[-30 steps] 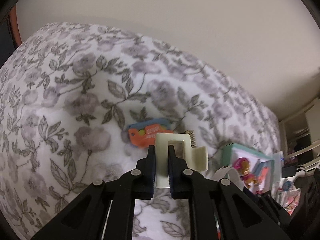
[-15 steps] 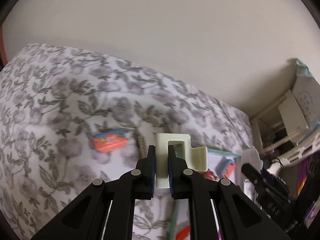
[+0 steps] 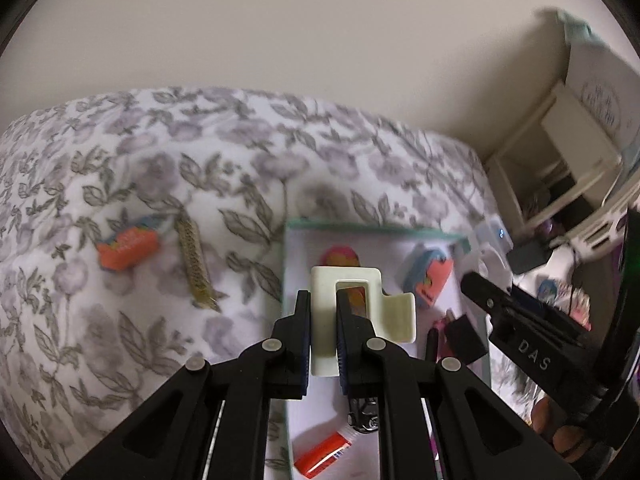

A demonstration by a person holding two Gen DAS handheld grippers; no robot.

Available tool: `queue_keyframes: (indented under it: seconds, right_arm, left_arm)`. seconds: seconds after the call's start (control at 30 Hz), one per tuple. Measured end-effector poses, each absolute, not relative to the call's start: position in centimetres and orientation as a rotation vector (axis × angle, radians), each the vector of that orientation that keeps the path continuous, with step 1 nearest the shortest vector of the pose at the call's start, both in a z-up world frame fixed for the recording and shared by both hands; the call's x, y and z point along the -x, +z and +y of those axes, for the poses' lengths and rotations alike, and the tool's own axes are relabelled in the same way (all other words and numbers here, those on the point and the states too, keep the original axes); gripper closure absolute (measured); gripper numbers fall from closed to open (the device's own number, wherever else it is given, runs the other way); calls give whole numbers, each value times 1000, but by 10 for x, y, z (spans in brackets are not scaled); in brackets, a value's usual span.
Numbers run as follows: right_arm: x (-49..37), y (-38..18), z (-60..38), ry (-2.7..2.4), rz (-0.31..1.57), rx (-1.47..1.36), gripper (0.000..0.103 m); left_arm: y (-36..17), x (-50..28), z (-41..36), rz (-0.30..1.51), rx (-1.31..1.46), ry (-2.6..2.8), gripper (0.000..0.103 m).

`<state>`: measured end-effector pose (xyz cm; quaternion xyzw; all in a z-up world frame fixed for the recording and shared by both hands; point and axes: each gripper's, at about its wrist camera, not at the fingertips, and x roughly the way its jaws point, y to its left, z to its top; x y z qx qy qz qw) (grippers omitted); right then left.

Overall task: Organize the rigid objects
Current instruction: 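Lift the hair clip and watch band and carry both over the tray, then lower the hair clip and watch band into the tray and open both tools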

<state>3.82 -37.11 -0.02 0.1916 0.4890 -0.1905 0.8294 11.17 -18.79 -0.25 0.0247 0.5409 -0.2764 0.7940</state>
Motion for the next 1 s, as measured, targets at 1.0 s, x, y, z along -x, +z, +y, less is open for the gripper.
queue_keyframes:
  seconds: [1.0]
  right_arm:
    - [-43, -27, -366, -398, 1141, -411, 47]
  left_arm:
    - [-37, -87, -227, 1228, -203, -599, 91]
